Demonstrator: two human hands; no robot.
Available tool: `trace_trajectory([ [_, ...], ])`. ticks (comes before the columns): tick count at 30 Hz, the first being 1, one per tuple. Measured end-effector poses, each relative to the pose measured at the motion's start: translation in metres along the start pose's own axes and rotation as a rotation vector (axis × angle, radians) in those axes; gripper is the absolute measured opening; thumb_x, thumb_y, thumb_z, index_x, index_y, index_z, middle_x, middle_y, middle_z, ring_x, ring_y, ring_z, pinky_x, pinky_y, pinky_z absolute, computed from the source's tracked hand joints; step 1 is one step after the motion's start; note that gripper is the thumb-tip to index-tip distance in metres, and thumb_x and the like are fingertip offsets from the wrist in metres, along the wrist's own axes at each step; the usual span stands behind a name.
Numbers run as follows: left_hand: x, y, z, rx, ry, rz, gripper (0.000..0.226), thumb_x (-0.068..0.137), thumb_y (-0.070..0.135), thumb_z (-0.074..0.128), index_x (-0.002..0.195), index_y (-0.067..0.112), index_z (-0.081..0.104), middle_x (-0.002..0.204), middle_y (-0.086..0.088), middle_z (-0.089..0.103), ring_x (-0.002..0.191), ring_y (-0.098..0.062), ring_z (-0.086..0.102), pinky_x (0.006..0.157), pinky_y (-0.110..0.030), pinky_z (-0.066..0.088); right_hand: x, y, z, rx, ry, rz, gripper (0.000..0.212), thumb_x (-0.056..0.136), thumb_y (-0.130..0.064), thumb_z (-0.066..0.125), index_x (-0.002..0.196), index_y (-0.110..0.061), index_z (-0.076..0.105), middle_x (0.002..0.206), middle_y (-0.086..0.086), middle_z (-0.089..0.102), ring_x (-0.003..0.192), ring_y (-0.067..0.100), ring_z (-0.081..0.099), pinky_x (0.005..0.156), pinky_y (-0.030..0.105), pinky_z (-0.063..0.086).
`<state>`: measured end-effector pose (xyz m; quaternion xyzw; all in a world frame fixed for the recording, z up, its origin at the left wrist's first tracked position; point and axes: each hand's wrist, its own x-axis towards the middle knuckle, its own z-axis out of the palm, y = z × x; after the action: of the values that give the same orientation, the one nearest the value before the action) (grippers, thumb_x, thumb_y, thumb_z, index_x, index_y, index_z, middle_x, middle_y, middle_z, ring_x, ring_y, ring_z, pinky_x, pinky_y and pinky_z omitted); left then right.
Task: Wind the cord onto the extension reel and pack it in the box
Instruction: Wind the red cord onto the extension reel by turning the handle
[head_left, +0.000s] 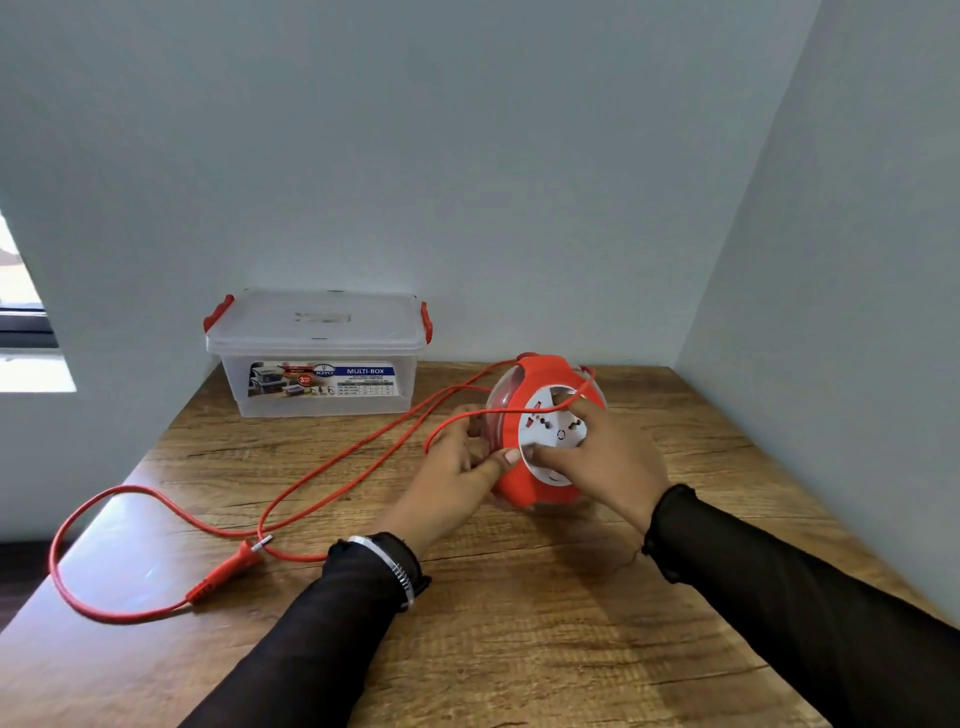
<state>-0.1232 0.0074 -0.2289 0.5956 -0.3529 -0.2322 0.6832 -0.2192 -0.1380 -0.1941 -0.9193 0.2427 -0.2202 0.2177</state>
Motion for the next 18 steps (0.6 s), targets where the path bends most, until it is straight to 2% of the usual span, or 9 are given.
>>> trace_trajectory([
  [2, -0.001, 0.004, 0.001, 0.026, 0.045, 0.084, 0.052, 0.079, 0.01, 0.076, 0.114, 0.032, 0.046, 0.105, 0.002, 0.065, 0.081, 0.002, 0.068, 0.068, -0.02, 0.056, 0.005, -0.001, -0.003, -0.134, -0.059, -0.013, 0.064, 0.066, -0.057, 0.063, 0.127, -0.045, 0.049, 0.123, -0.012, 0.062, 0.106, 0.018, 0.059, 0.069, 0.027, 0.044],
  [4, -0.001, 0.012, -0.005, 0.032, 0.123, 0.167, 0.064, 0.068, 0.02, 0.083, 0.118, 0.038, 0.047, 0.093, 0.008, 0.056, 0.071, 0.005, 0.06, 0.062, -0.013, 0.05, 0.008, -0.004, -0.007, -0.305, -0.159, -0.051, 0.063, 0.066, -0.048, 0.055, 0.129, -0.05, 0.044, 0.123, -0.01, 0.063, 0.104, 0.02, 0.06, 0.068, 0.026, 0.044],
  [7, 0.0, 0.023, -0.017, -0.176, 0.075, 0.144, 0.059, 0.078, 0.039, 0.071, 0.132, 0.036, 0.047, 0.075, 0.003, 0.054, 0.056, -0.008, 0.047, 0.045, -0.018, 0.037, 0.009, -0.003, -0.014, -0.512, -0.322, -0.152, 0.063, 0.072, -0.031, 0.051, 0.13, -0.055, 0.04, 0.127, -0.009, 0.059, 0.105, 0.021, 0.058, 0.064, 0.026, 0.041],
  [9, 0.002, 0.028, -0.021, -0.346, 0.035, 0.079, 0.047, 0.085, 0.049, 0.056, 0.13, 0.041, 0.049, 0.066, 0.002, 0.053, 0.047, -0.01, 0.042, 0.041, -0.019, 0.031, 0.007, -0.003, -0.02, -0.606, -0.398, -0.234, 0.062, 0.074, -0.023, 0.05, 0.126, -0.055, 0.043, 0.122, -0.008, 0.061, 0.101, 0.02, 0.057, 0.061, 0.026, 0.035],
  [10, 0.002, 0.03, -0.023, -0.409, 0.057, 0.061, 0.037, 0.089, 0.047, 0.05, 0.124, 0.039, 0.054, 0.065, 0.0, 0.053, 0.044, -0.01, 0.042, 0.04, -0.018, 0.031, 0.005, -0.002, -0.023, -0.639, -0.422, -0.274, 0.06, 0.075, -0.021, 0.05, 0.124, -0.055, 0.045, 0.117, -0.007, 0.063, 0.096, 0.02, 0.056, 0.059, 0.025, 0.031],
  [11, 0.003, 0.033, -0.023, -0.467, 0.101, 0.051, 0.028, 0.094, 0.043, 0.045, 0.116, 0.034, 0.059, 0.066, -0.001, 0.056, 0.042, -0.01, 0.043, 0.04, -0.018, 0.032, 0.004, -0.001, -0.025, -0.667, -0.438, -0.314, 0.058, 0.076, -0.019, 0.05, 0.123, -0.054, 0.047, 0.113, -0.006, 0.064, 0.094, 0.02, 0.056, 0.058, 0.025, 0.027],
  [13, 0.004, 0.035, -0.03, -0.592, 0.246, 0.043, 0.027, 0.1, 0.036, 0.038, 0.101, 0.023, 0.062, 0.075, -0.002, 0.066, 0.042, -0.008, 0.05, 0.04, -0.017, 0.038, 0.003, 0.003, -0.029, -0.687, -0.464, -0.378, 0.059, 0.077, -0.017, 0.052, 0.124, -0.052, 0.046, 0.112, -0.007, 0.063, 0.098, 0.02, 0.056, 0.063, 0.027, 0.025],
  [16, 0.006, 0.034, -0.047, -0.857, 0.48, 0.038, 0.03, 0.102, 0.035, 0.034, 0.104, 0.017, 0.058, 0.1, -0.003, 0.069, 0.05, -0.007, 0.061, 0.045, -0.016, 0.046, 0.002, 0.017, -0.034, -0.565, -0.445, -0.367, 0.064, 0.073, -0.015, 0.054, 0.125, -0.05, 0.045, 0.113, -0.013, 0.061, 0.098, 0.018, 0.056, 0.073, 0.028, 0.028],
  [18, 0.006, 0.03, -0.058, -0.991, 0.602, 0.016, 0.028, 0.102, 0.032, 0.034, 0.095, 0.018, 0.057, 0.103, -0.004, 0.069, 0.051, -0.007, 0.063, 0.046, -0.015, 0.047, 0.004, 0.029, -0.035, -0.4, -0.367, -0.308, 0.064, 0.071, -0.014, 0.059, 0.126, -0.044, 0.049, 0.106, -0.016, 0.055, 0.094, 0.016, 0.056, 0.074, 0.027, 0.032],
])
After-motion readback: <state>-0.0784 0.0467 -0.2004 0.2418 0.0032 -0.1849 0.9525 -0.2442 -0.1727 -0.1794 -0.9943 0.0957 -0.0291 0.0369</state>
